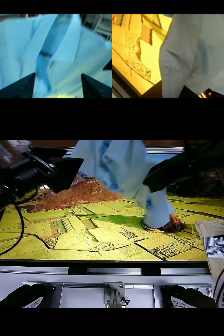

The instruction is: Fold the shirts.

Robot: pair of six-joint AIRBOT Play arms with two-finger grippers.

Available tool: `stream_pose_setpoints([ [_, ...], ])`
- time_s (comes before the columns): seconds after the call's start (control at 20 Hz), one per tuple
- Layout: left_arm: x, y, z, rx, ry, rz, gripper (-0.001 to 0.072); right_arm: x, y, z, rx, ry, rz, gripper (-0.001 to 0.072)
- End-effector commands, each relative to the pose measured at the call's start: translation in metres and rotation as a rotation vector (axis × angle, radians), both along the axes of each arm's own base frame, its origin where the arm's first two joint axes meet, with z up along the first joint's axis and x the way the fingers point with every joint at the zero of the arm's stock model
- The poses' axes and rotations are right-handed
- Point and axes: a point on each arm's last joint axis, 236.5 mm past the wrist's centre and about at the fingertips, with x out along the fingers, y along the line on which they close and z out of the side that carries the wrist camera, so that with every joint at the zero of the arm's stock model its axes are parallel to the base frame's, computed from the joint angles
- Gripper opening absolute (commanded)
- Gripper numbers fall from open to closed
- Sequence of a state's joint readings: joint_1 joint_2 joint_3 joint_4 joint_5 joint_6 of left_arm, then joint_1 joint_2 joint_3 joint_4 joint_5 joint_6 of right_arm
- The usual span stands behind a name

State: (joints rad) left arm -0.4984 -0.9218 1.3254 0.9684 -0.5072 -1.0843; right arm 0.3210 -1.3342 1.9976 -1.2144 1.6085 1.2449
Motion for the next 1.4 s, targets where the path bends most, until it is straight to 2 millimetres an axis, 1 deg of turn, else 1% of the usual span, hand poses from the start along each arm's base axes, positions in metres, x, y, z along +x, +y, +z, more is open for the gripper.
stream_pose_setpoints([
  [0.0,0.003,-0.017,0.014,0.020,-0.139,0.004,0.0688,-0.011,0.037,-0.021,-0.059,0.014,0.139,0.0064],
  [0.1,0.010,-0.025,0.006,0.035,-0.142,0.003,0.0688,-0.013,0.041,-0.023,-0.063,0.013,0.154,0.0064],
  [0.2,0.021,-0.030,-0.005,0.042,-0.126,0.013,0.0688,-0.018,0.039,-0.025,-0.076,0.026,0.169,0.0064],
  [0.25,0.027,-0.031,-0.007,0.037,-0.125,0.023,0.0688,-0.022,0.037,-0.027,-0.091,0.037,0.186,0.0064],
  [0.4,0.042,-0.027,-0.002,-0.005,-0.146,0.073,0.0687,-0.029,0.033,-0.032,-0.117,0.062,0.212,0.0064],
  [0.5,0.049,-0.025,0.000,-0.024,-0.162,0.097,0.0685,-0.030,0.033,-0.032,-0.121,0.057,0.221,0.0065],
  [0.6,0.055,-0.028,-0.005,-0.026,-0.160,0.106,0.0684,-0.031,0.035,-0.032,-0.118,0.052,0.237,0.0065],
  [0.75,0.065,-0.035,-0.017,-0.019,-0.147,0.113,0.0680,-0.034,0.040,-0.030,-0.103,0.050,0.258,0.0064],
  [0.8,0.069,-0.037,-0.022,-0.017,-0.143,0.117,0.0645,-0.035,0.042,-0.030,-0.109,0.044,0.266,0.0065],
  [0.85,0.072,-0.040,-0.026,-0.016,-0.141,0.121,0.0584,-0.037,0.046,-0.030,-0.114,0.034,0.289,0.0065],
  [0.9,0.077,-0.040,-0.030,-0.017,-0.140,0.131,0.0547,-0.039,0.051,-0.029,-0.112,0.023,0.306,0.0065],
  [0.95,0.081,-0.041,-0.031,-0.021,-0.144,0.139,0.0541,-0.041,0.056,-0.028,-0.107,0.013,0.315,0.0064],
  [1.0,0.083,-0.041,-0.030,-0.029,-0.152,0.149,0.0418,-0.042,0.061,-0.026,-0.102,0.004,0.323,0.0065],
  [1.05,0.084,-0.040,-0.028,-0.035,-0.159,0.157,0.0205,-0.042,0.064,-0.025,-0.097,-0.002,0.326,0.0065],
  [1.1,0.084,-0.038,-0.025,-0.039,-0.171,0.164,0.0058,-0.041,0.064,-0.025,-0.095,-0.005,0.324,0.0066],
  [1.2,0.085,-0.032,-0.014,-0.063,-0.199,0.187,0.0057,-0.039,0.061,-0.026,-0.108,-0.009,0.314,0.0071],
  [1.25,0.084,-0.027,-0.007,-0.077,-0.215,0.200,0.0057,-0.039,0.061,-0.026,-0.107,-0.008,0.315,0.0091],
  [1.3,0.084,-0.023,-0.002,-0.086,-0.226,0.208,0.0057,-0.039,0.061,-0.026,-0.105,-0.004,0.308,0.0173],
  [1.35,0.083,-0.019,0.002,-0.088,-0.234,0.215,0.0056,-0.040,0.061,-0.024,-0.100,-0.003,0.303,0.0335],
])
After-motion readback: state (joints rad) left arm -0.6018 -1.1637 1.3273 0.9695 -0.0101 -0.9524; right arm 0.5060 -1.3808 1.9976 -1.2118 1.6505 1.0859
